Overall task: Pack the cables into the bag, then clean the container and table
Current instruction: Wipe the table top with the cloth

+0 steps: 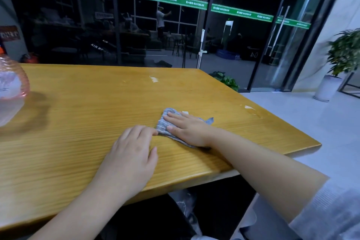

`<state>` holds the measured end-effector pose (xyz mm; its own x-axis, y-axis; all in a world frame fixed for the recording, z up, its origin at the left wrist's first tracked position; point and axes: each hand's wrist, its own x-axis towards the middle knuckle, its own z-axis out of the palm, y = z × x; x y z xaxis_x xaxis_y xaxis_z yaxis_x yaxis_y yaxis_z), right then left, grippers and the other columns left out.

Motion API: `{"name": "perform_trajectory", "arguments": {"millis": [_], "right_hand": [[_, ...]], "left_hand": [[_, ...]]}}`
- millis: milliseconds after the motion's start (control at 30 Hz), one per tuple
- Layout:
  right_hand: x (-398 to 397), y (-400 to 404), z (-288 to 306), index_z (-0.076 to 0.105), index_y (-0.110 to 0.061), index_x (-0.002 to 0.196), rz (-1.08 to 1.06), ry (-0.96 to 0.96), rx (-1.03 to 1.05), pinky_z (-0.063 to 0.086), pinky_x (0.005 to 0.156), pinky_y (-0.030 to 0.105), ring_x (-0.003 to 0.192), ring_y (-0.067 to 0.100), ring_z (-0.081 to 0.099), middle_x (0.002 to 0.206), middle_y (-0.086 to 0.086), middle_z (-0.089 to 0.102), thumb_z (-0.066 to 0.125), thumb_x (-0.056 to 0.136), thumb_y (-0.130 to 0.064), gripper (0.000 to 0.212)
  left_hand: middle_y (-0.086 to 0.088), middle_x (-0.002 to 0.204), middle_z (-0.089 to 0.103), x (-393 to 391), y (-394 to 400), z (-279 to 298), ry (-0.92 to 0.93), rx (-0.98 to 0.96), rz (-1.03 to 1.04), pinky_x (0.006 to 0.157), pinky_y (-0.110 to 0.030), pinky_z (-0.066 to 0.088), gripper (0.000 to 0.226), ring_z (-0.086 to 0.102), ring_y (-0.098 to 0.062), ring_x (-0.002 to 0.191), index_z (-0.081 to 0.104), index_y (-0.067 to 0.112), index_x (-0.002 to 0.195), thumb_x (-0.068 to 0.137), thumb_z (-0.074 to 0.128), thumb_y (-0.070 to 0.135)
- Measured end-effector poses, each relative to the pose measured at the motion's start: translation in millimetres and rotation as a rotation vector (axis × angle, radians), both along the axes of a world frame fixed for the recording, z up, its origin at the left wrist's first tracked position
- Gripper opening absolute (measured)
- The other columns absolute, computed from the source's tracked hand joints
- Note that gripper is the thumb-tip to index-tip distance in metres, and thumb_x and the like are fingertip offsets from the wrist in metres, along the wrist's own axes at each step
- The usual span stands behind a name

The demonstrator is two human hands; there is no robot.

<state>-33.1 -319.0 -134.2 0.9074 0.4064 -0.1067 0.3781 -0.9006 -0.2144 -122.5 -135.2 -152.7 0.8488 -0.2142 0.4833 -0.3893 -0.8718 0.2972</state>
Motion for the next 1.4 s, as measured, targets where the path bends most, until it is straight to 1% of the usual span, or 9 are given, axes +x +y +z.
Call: {"name": "perform_trajectory", "arguments": {"millis": [233,567,667,767,867,933,1000,1167,1400], "right_hand": [[-13.4,-64.8,-0.4,0.01,-0.035,0.151,-0.158,0.019,0.018,-0.002,0.116,0.032,0.146,0.007,-0.006,0.158,-0.018,0.003,0.017,0.102,-0.047,0.051],[-27.0,-140.8,-2.1,0.016,-0.026,0.151,-0.393,-0.018,0.075,0.002,0.117,0.031,0.147,0.011,0.001,0.159,-0.01,0.01,0.021,0.103,-0.038,0.049],[-33.9,-153.5,-1.0,0.026,-0.022,0.149,-0.492,-0.064,0.142,0.015,0.113,0.03,0.145,0.016,0.017,0.156,-0.004,0.024,0.023,0.104,-0.034,0.047],[-33.3,-164.5,-2.2,0.051,-0.012,0.133,-0.7,-0.222,0.423,0.032,0.089,0.032,0.118,0.025,0.048,0.126,0.01,0.056,0.024,0.104,-0.034,0.045],[-23.9,-174.4,-6.5,0.059,-0.006,0.11,-0.899,-0.355,0.664,0.033,0.078,0.031,0.097,0.027,0.053,0.1,0.013,0.058,0.022,0.103,-0.037,0.049],[-14.3,-181.6,-9.6,0.06,-0.006,0.105,-1.01,-0.399,0.766,0.038,0.082,0.036,0.099,0.031,0.056,0.102,0.019,0.06,0.019,0.102,-0.038,0.052],[-4.3,-188.2,-10.0,0.059,-0.003,0.11,-1.096,-0.433,0.817,0.04,0.092,0.041,0.108,0.035,0.055,0.112,0.022,0.06,0.017,0.102,-0.039,0.056],[15.2,-197.3,-3.4,0.053,0.002,0.124,-1.159,-0.414,0.73,0.035,0.098,0.04,0.117,0.037,0.048,0.126,0.024,0.053,0.017,0.104,-0.034,0.055],[50.8,-202.4,2.1,0.055,0.006,0.12,-1.109,-0.238,0.601,0.033,0.1,0.037,0.119,0.036,0.048,0.126,0.024,0.055,0.019,0.104,-0.031,0.054]], "left_hand": [[0.014,0.126,0.042,-1.4,-1.4,0.3,0.029,0.02,-0.057,0.101,-0.024,0.029,0.034,0.032,-0.007,0.126,0.042,0.027,0.127,0.093,0.042,0.032],[0.016,0.124,0.043,-0.3,-1.4,-1.2,0.016,0.008,-0.046,0.1,-0.023,0.031,0.032,0.033,-0.006,0.124,0.043,0.027,0.125,0.093,0.043,0.033],[0.016,0.124,0.043,-0.7,-3.1,-1.1,0.0,0.011,-0.045,0.1,-0.023,0.031,0.032,0.033,-0.005,0.124,0.043,0.028,0.124,0.092,0.042,0.033],[0.015,0.122,0.045,0.4,-4.4,-1.2,-0.001,0.016,-0.037,0.099,-0.025,0.032,0.031,0.035,-0.007,0.123,0.046,0.026,0.122,0.091,0.045,0.032],[0.015,0.123,0.044,1.0,-6.5,-0.8,0.002,0.015,-0.04,0.099,-0.025,0.031,0.032,0.034,-0.007,0.123,0.044,0.027,0.123,0.092,0.043,0.033],[0.016,0.123,0.043,0.9,-7.3,-1.0,0.008,0.01,-0.042,0.1,-0.025,0.03,0.032,0.033,-0.006,0.124,0.043,0.028,0.124,0.092,0.043,0.033],[0.015,0.122,0.045,0.4,-7.5,-0.6,0.01,0.016,-0.033,0.099,-0.026,0.032,0.031,0.035,-0.008,0.123,0.045,0.027,0.122,0.091,0.045,0.032],[0.014,0.121,0.045,-0.2,-8.5,1.4,0.007,0.023,-0.025,0.098,-0.027,0.033,0.032,0.036,-0.008,0.122,0.047,0.026,0.122,0.091,0.046,0.032],[0.014,0.123,0.043,5.1,-11.9,-0.2,0.037,0.04,0.008,0.101,-0.028,0.033,0.035,0.035,-0.01,0.124,0.044,0.027,0.123,0.089,0.043,0.036]]}}
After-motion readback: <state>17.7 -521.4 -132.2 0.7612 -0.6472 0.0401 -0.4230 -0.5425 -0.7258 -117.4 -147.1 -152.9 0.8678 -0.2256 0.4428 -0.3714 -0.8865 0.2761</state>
